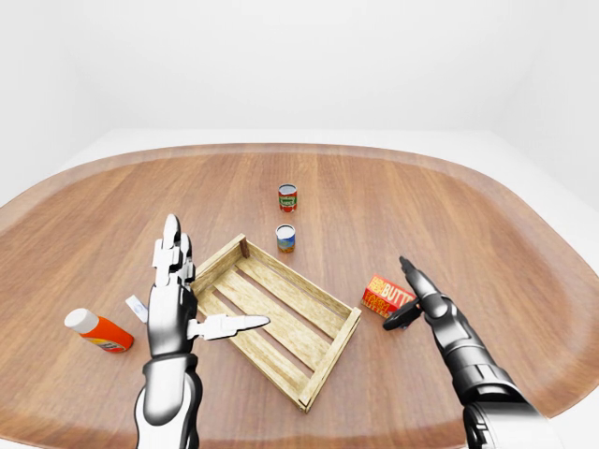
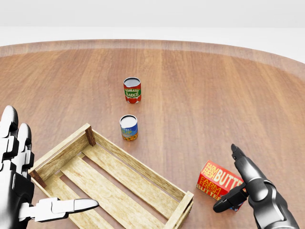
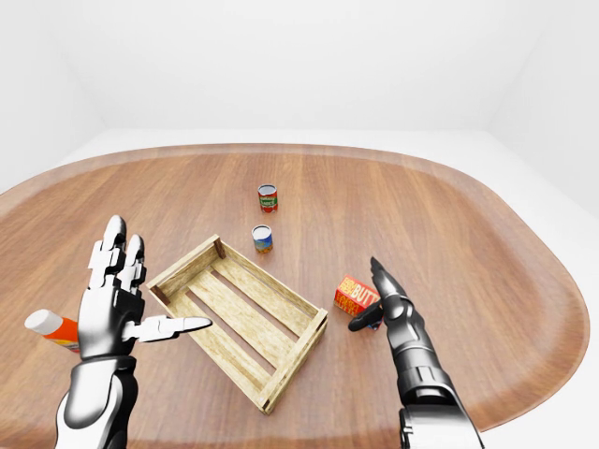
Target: Pick up the butter and put it in the tray.
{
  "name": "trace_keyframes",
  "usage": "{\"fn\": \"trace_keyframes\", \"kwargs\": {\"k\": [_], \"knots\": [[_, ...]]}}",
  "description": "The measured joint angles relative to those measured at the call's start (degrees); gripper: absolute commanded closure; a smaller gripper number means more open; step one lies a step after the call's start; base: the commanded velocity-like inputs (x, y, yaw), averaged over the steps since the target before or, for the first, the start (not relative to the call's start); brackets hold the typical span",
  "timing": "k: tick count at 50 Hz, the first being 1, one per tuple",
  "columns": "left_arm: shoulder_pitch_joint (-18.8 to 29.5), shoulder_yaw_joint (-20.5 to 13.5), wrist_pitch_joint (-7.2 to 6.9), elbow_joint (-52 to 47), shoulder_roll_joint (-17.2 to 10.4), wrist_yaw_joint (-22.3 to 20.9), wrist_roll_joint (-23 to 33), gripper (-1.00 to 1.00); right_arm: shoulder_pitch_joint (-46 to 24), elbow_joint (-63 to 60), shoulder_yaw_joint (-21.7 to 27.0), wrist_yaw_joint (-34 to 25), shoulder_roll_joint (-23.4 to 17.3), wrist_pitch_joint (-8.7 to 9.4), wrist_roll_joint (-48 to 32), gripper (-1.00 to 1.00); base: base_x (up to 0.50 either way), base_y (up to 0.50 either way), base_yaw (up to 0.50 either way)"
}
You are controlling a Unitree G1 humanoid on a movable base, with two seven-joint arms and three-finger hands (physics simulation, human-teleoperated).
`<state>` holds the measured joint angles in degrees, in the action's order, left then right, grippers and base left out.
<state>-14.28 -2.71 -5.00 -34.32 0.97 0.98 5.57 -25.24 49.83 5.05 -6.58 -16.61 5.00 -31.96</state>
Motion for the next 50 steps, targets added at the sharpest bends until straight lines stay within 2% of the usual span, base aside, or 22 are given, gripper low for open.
{"fn": "trace_keyframes", "kwargs": {"k": [21,50], "knots": [[0.28,0.06,0.0,0.94,-0.03,0.14,0.2,-1.0,-4.13,8.61,-1.65,2.09,-0.5,0.0,2.86,-1.0,0.0,0.0,0.0],[0.87,-0.25,0.0,2.08,-0.1,0.37,0.23,-1.0,-8.09,15.51,-3.94,3.25,0.2,0.0,-1.37,-1.0,0.0,0.0,0.0]]}}
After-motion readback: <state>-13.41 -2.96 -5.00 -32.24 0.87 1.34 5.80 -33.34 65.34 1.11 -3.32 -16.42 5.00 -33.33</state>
